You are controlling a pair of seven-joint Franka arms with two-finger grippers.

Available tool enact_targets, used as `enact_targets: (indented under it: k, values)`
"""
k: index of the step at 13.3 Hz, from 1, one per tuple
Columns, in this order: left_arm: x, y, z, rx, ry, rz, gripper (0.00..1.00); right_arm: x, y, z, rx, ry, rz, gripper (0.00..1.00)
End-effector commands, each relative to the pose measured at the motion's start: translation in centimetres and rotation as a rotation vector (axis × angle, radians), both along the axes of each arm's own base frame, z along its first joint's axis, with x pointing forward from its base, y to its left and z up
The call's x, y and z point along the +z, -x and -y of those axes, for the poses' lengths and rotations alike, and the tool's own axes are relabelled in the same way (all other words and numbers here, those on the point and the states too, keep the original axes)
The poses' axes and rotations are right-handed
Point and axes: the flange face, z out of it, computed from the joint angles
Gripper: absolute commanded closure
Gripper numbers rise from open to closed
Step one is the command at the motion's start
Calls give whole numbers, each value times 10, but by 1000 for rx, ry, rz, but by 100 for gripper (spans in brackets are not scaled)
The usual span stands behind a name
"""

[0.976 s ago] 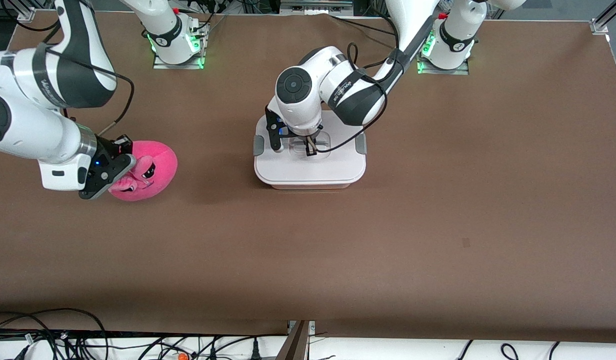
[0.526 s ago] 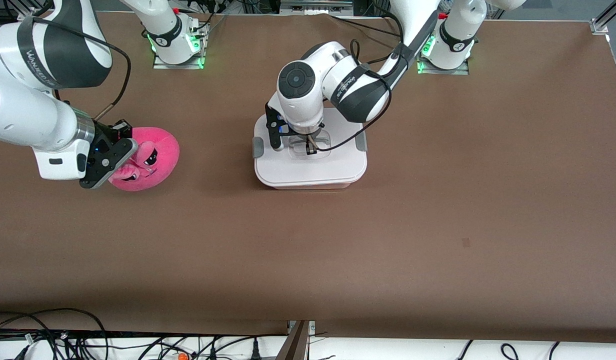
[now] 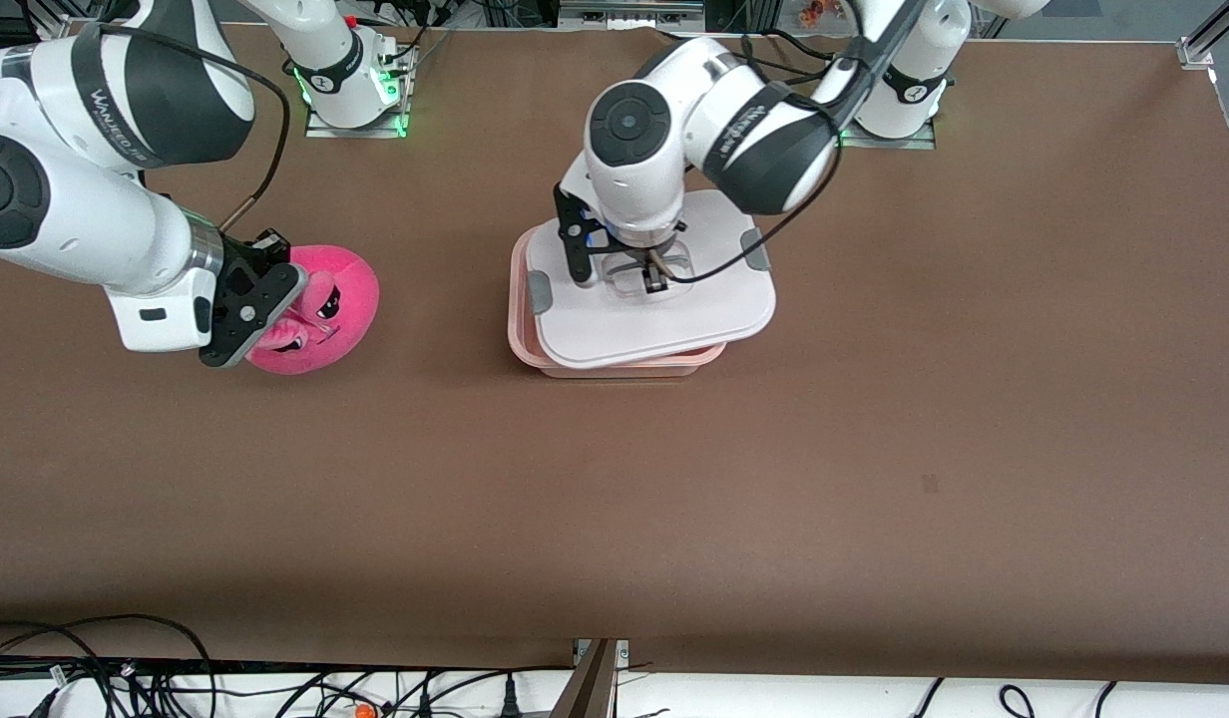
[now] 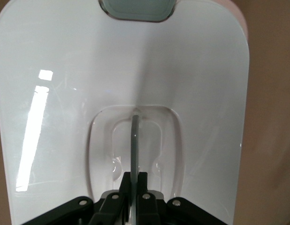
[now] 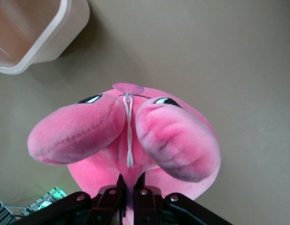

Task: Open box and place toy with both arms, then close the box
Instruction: 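Lift the lid off with the left gripper while the right gripper lifts the toy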

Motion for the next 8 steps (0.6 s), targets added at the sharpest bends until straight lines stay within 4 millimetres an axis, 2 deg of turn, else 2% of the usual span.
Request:
enact_targets:
  k: [1,3,6,8]
  values:
    - [18,-36,-59,77,-5,-8,100,9,11,-30,55,-16,-8,100]
    - [21,-68,-115,171,-14,-17,100,9,20,-58,54,-5,-3,100]
    - [23,-111,-209,281,-21,-31,100,5,45,-126,151,30,18,100]
    - [21,-133,-272,367,-24,-33,100,3,65,-170,183,96,65,100]
